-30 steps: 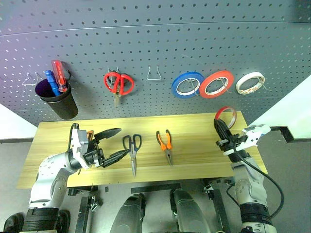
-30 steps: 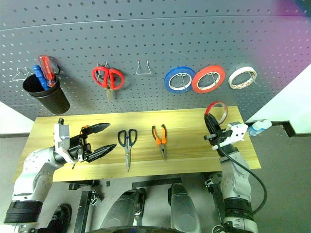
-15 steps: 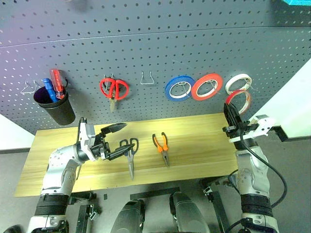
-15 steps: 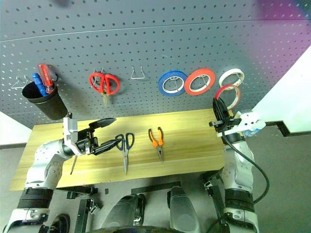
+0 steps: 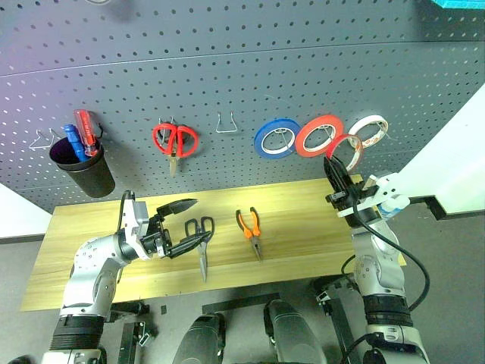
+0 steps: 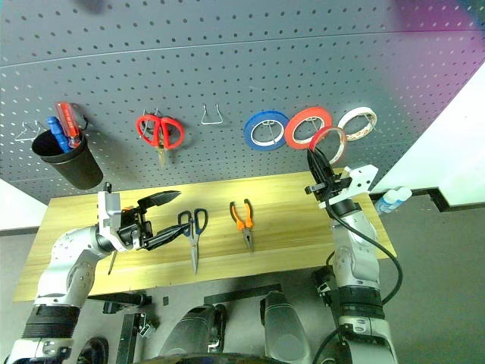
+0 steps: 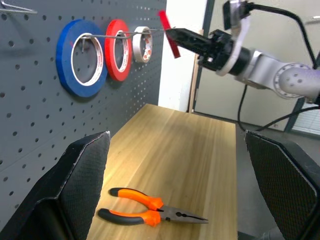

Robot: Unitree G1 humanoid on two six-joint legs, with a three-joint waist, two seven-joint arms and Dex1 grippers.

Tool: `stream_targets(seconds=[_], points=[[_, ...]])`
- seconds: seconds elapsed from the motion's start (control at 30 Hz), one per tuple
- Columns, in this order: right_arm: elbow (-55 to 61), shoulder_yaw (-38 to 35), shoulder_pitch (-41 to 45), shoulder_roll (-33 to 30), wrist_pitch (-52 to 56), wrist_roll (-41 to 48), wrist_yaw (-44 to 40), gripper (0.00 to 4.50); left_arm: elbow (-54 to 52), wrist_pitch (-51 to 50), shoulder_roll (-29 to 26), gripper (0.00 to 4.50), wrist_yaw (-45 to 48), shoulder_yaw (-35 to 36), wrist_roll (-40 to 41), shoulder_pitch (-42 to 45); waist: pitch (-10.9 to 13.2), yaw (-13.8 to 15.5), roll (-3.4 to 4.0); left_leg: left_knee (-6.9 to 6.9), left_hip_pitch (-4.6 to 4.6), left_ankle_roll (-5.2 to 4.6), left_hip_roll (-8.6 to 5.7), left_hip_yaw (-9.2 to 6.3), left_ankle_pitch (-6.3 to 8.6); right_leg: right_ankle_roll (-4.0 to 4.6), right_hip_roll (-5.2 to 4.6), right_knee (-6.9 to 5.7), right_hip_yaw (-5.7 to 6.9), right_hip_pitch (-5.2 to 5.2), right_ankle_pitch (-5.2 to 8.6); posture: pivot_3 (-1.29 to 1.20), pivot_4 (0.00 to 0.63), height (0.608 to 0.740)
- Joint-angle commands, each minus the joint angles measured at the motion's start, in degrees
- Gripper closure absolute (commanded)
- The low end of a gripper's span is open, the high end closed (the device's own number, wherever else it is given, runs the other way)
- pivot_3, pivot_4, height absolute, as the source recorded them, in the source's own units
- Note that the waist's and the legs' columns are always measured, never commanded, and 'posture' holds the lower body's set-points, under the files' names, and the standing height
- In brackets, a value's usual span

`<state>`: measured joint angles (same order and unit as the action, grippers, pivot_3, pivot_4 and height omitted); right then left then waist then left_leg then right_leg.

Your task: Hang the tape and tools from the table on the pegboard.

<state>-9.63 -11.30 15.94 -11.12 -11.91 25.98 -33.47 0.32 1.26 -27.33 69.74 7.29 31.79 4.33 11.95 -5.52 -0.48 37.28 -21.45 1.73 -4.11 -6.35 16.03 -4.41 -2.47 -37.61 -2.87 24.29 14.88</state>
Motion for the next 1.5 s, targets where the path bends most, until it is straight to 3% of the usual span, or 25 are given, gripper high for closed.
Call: stream_targets(seconds=[0.03,0.47,0.77,0.93,1.17,1.4,1.5], points=[[-2.4,-0.3,2.7,-0.4,-2.5,-0.8,-1.1,4.47,-3.8,-0.7,-1.0,0.0,-0.9,0.9,0.8,-1.6,0.0,0.0,0.0,0.0,0.0,0.0,0.0,-0.01,0.0,0.0,0.0,0.0,0.0,0.0,0.0,-0.09,0.147,0.74],[-21.5,-2.5,11.5,-2.5,-10.4,-4.7,-1.5,4.47,-10.5,-4.7,-1.8,0.0,-4.9,2.3,3.7,-5.2,0.0,0.2,0.0,0.0,0.03,-0.01,0.0,0.0,0.0,0.0,0.0,-0.04,0.0,-0.01,0.0,-0.04,0.164,0.74],[-23.6,-3.2,11.1,-2.2,-11.5,-4.5,-2.2,1.67,-13.6,-8.7,-2.1,0.0,-7.8,3.5,6.4,-5.0,0.0,0.3,0.0,0.02,0.02,-0.01,0.0,0.0,0.0,0.0,0.0,-0.05,-0.01,-0.01,0.0,-0.04,0.167,0.74],[-20.4,-1.7,6.5,-1.8,-11.4,-7.5,0.2,0.02,-14.5,-9.7,-2.1,0.0,-8.4,3.7,6.4,-5.2,0.0,0.8,0.0,0.0,0.03,-0.01,0.0,0.0,0.0,0.0,0.01,-0.05,-0.01,-0.01,0.0,-0.05,0.174,0.74],[-5.1,3.4,-5.9,0.6,-0.9,-11.4,7.4,0.02,-15.3,-10.6,-3.5,0.0,-9.6,6.3,6.6,-7.7,0.0,1.5,0.01,0.0,0.02,-0.01,0.0,0.0,0.0,0.01,0.0,-0.05,-0.05,0.0,0.01,-0.06,0.203,0.74],[9.0,12.9,-9.1,2.7,22.5,-18.5,16.4,0.02,-15.4,-10.4,-5.0,0.0,-10.6,9.8,6.5,-10.6,0.2,1.6,0.03,-0.02,0.05,-0.01,0.03,-0.03,0.0,0.04,0.01,-0.09,-0.07,0.01,0.03,-0.04,0.24,0.74],[13.6,15.6,-8.5,5.0,32.4,-17.2,18.0,0.02,-17.1,-10.8,-5.8,0.0,-10.7,11.4,6.9,-12.6,0.5,1.6,-0.1,-0.05,0.02,-0.01,0.02,-0.03,0.0,0.05,-0.01,-0.02,-0.08,0.01,0.04,-0.01,0.26,0.74]])
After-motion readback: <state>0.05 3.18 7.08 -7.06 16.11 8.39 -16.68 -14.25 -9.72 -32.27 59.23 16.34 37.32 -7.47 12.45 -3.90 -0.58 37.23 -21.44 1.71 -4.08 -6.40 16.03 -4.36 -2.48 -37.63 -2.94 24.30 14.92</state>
